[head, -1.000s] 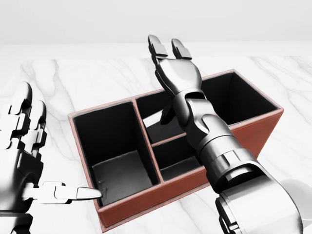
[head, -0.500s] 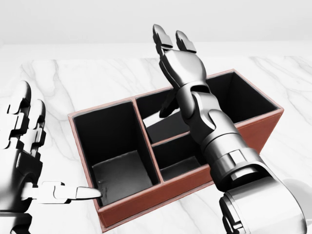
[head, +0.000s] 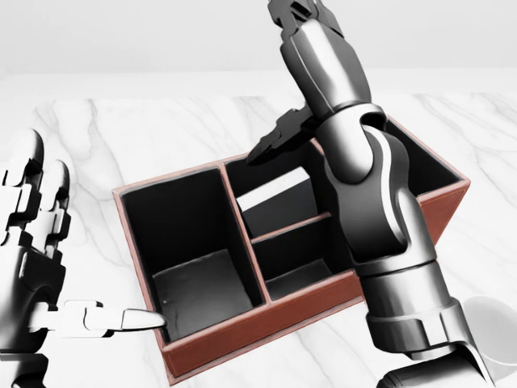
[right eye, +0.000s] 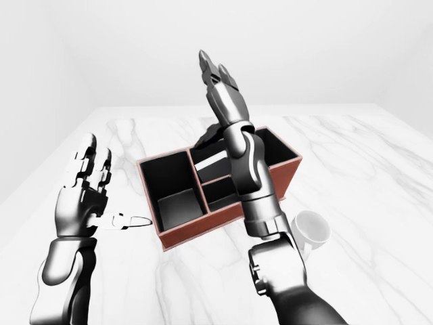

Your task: Pick up the book and place it in the front compartment of the caddy.

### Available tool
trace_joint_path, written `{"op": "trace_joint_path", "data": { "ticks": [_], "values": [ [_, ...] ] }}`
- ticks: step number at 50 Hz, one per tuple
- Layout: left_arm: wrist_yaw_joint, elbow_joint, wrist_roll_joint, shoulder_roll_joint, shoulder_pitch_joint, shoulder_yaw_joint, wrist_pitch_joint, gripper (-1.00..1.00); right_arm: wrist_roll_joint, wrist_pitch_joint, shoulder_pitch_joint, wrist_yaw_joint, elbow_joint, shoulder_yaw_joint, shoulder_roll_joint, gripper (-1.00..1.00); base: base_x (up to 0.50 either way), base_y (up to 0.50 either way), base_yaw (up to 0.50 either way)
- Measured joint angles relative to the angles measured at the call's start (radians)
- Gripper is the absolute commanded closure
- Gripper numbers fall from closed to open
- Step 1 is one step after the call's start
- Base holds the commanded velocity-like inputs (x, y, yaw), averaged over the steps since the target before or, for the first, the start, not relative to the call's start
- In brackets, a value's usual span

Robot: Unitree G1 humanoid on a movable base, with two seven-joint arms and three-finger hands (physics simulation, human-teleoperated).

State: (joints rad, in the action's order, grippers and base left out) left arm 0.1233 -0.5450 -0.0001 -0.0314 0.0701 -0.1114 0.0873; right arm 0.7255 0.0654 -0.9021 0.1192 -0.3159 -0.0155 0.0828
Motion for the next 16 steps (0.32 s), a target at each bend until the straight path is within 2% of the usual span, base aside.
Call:
{"op": "trace_joint_path", "data": {
  "ticks": [1,2,16],
  "values": [
    [0.0,-0.001,-0.001,0.0,0.0,-0.001,0.0,-1.0,-0.008,0.019,0.014,0.015,0.045,0.0,-0.002,-1.0,0.0,0.0,0.0],
    [0.0,-0.002,-0.001,0.0,-0.001,-0.001,0.0,-1.0,-0.015,0.022,0.03,0.029,0.089,0.001,-0.004,-1.0,0.0,0.0,0.0],
    [-0.004,-0.016,-0.013,-0.001,-0.004,-0.011,0.0,-1.0,-0.079,0.022,0.207,0.224,0.773,-0.015,-0.036,-1.0,0.0,0.0,0.0]
  ]
}}
